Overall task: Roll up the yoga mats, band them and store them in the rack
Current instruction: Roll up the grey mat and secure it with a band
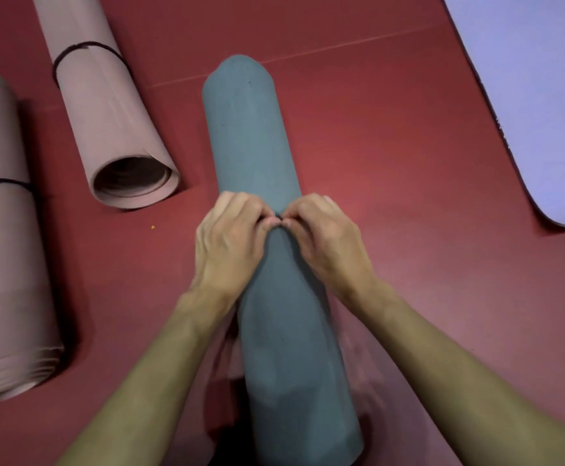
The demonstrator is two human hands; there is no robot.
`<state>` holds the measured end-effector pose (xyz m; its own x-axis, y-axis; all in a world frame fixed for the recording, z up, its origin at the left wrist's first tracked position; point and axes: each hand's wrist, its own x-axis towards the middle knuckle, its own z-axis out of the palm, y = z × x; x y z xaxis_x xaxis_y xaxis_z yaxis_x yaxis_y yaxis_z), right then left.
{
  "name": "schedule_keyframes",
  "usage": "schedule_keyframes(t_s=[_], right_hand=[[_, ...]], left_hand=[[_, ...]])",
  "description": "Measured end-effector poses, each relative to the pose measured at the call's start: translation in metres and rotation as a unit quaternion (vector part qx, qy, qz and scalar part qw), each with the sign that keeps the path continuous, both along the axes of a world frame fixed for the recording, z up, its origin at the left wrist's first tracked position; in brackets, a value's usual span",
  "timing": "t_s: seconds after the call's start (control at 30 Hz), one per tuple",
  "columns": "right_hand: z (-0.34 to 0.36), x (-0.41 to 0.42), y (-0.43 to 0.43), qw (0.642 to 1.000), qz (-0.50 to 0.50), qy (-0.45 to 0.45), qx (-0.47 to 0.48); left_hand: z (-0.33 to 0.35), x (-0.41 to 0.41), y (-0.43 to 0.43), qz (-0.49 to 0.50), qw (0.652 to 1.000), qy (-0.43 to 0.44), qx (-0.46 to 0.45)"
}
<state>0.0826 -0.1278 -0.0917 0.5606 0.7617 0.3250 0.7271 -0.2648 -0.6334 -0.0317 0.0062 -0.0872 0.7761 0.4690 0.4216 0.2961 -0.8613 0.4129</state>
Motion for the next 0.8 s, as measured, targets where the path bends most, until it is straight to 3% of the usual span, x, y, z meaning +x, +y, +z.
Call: schedule_keyframes(t_s=[0.1,0.2,0.4,0.53,0.63,0.7,0.8], right_hand=[[-0.016,0.005,-0.016,0.999,0.020,0.036,0.020],[-0.027,0.015,-0.037,0.983,-0.016,0.176,0.039],[-0.043,0.021,-0.052,0.965,-0.035,0.258,0.005],[-0.031,0.004,-0.033,0.987,-0.006,0.153,0.042],[-0.019,-0.016,-0.012,0.998,0.010,0.051,0.029],[-0.015,-0.025,0.001,0.998,0.017,0.029,0.049],[-0.021,-0.027,0.004,0.996,0.038,0.055,0.063]], left_hand=[[-0.009,-0.010,-0.003,-0.056,0.998,0.008,-0.028],[-0.015,-0.008,-0.010,-0.068,0.994,0.018,-0.084],[-0.016,-0.015,-0.011,-0.015,0.990,-0.014,-0.138],[-0.007,-0.036,-0.003,0.041,0.990,-0.017,-0.131],[-0.002,-0.032,0.003,-0.032,0.998,0.022,-0.051],[-0.004,-0.030,0.004,-0.075,0.994,0.033,-0.075],[-0.007,-0.036,0.004,-0.062,0.991,0.025,-0.118]])
